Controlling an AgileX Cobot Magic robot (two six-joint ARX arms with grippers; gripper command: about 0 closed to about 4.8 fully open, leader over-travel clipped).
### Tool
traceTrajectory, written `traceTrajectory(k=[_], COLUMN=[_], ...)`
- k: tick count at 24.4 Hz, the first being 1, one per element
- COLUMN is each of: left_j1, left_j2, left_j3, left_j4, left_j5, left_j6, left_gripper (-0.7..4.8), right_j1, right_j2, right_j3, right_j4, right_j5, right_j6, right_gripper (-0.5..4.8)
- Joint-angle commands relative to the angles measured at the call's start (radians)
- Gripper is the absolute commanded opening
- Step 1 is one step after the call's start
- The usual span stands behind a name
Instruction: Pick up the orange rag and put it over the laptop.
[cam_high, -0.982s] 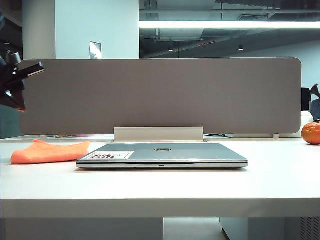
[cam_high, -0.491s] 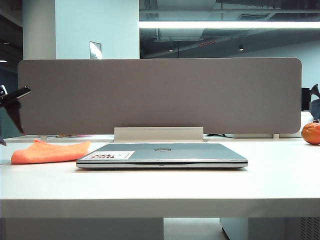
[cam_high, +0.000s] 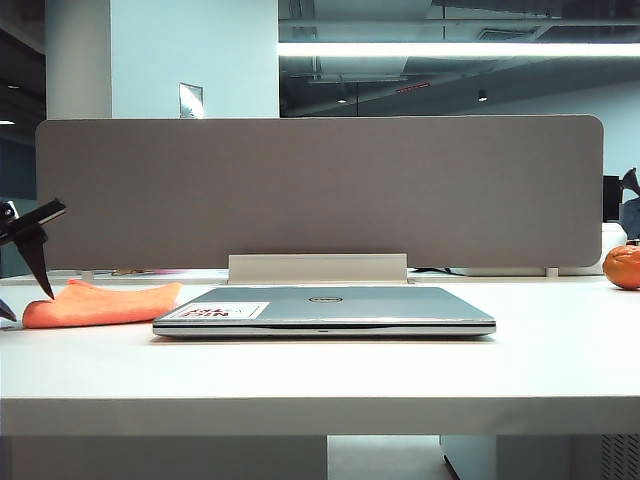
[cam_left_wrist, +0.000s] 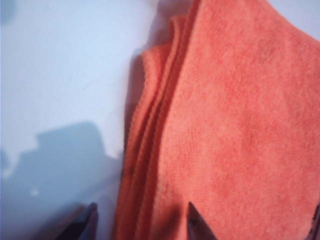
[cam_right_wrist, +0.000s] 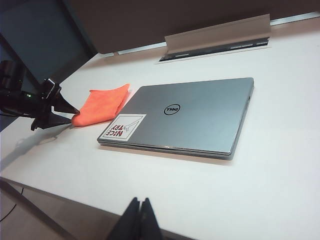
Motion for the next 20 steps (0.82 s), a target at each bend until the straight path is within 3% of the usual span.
traceTrajectory(k=[1, 11, 14, 20], left_j1=[-0.011, -0.076, -0.073, -0.072], left_j2=[0.011, 0.063, 0.065, 0.059], left_j3=[0.001, 0.002, 0.002, 0.005], left_j4=[0.005, 0.027, 0.026, 0.037], left_j5=[0.002, -0.006, -0.023, 0.035], left_j6=[-0.002, 0.001, 0.012, 0.012], left_gripper=[2.20, 2.01, -0.08, -0.06], right_j1=[0.000, 0.000, 0.000, 0.000], right_j2=[0.000, 0.000, 0.000, 0.000], right_j3=[0.005, 0.006, 0.006, 0.006], right_j4=[0.011, 0.016, 0.034, 0.042], right_j5=[0.002, 0.002, 0.001, 0.001], right_j6=[-0.003, -0.003, -0.003, -0.003], right_gripper=[-0.05, -0.05, -0.05, -0.05])
